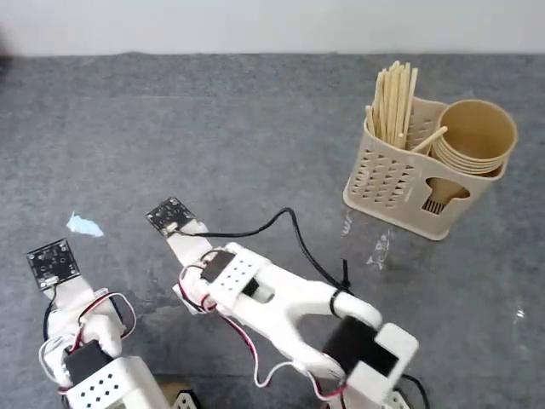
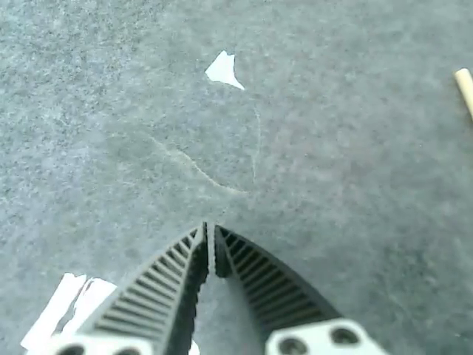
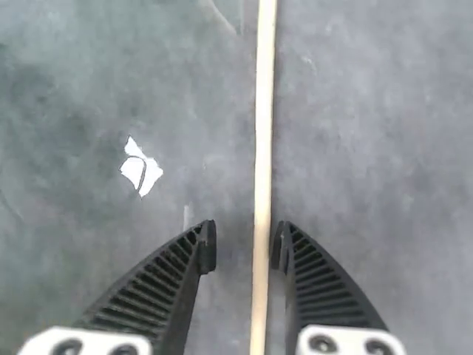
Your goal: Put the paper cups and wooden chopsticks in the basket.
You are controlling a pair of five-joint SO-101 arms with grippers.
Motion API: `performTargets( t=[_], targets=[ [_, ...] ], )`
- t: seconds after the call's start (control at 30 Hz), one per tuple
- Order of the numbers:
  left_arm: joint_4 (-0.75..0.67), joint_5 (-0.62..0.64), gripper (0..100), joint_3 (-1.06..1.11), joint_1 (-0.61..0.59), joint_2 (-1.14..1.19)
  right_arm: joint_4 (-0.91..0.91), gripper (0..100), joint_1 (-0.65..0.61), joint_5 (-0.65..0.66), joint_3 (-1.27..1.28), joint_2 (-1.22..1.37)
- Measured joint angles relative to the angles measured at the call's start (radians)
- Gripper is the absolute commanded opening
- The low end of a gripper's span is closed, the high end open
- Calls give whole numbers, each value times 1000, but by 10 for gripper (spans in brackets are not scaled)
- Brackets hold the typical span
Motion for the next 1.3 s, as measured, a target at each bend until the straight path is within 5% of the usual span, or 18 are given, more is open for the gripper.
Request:
performTargets(
  t=[0.13,0.23,0.57,1.0,1.3],
  targets=[
    [0,0,13,0,2,0,0,110,5,61,-61,63],
    [0,0,13,0,2,0,0,0,29,80,-77,81],
    [0,0,13,0,2,0,94,7,137,133,-91,72],
    [0,0,13,0,2,0,385,7,272,176,-83,-540],
    [0,0,13,0,2,0,315,7,543,304,-83,-928]
  ],
)
